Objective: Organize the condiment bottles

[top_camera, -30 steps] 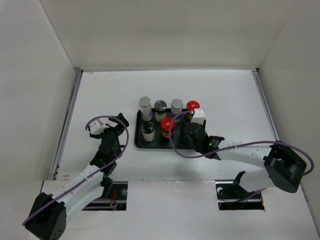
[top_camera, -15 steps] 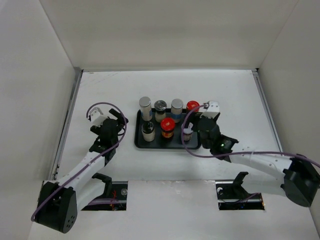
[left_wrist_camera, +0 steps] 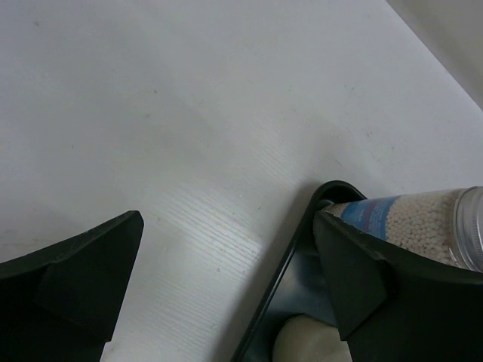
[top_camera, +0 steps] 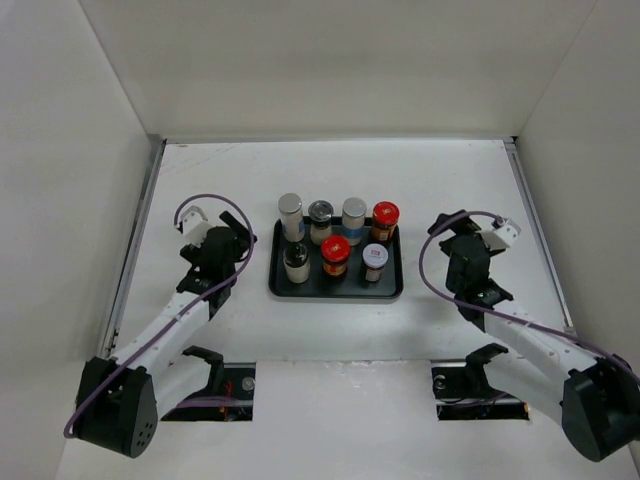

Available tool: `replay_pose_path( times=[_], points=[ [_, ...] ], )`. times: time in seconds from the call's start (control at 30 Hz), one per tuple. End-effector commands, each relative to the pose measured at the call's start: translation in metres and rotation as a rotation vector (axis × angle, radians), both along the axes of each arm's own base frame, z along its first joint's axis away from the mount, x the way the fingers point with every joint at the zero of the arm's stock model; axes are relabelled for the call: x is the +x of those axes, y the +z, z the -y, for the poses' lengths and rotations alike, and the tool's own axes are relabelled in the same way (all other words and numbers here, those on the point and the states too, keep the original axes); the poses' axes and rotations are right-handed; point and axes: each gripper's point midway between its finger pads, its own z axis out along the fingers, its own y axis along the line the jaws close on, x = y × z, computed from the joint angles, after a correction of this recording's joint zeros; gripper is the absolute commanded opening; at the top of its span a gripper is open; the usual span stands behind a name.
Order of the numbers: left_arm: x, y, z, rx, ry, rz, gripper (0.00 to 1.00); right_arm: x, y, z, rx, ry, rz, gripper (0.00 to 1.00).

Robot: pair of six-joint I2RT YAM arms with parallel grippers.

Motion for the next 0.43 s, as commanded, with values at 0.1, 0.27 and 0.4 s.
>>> replay_pose_path(
  times=[0.1,0.27,0.4],
  points=[
    [0.012,0.031,0.004,-0.005,-0.005,0.038,1.0,0.006,0.006,-0.018,0.13,0.049,0.081,1.0],
    [0.019,0.045,0.009,0.002,-0.017,0.059,1.0,0.004,0.0,-0.026,0.134,0.08,0.083,1.0],
    [0.022,0.053,0.013,0.042,-0.023,0.058,1.0,0.007,-0.003,-0.037,0.137,0.12,0.079,1.0]
  ],
)
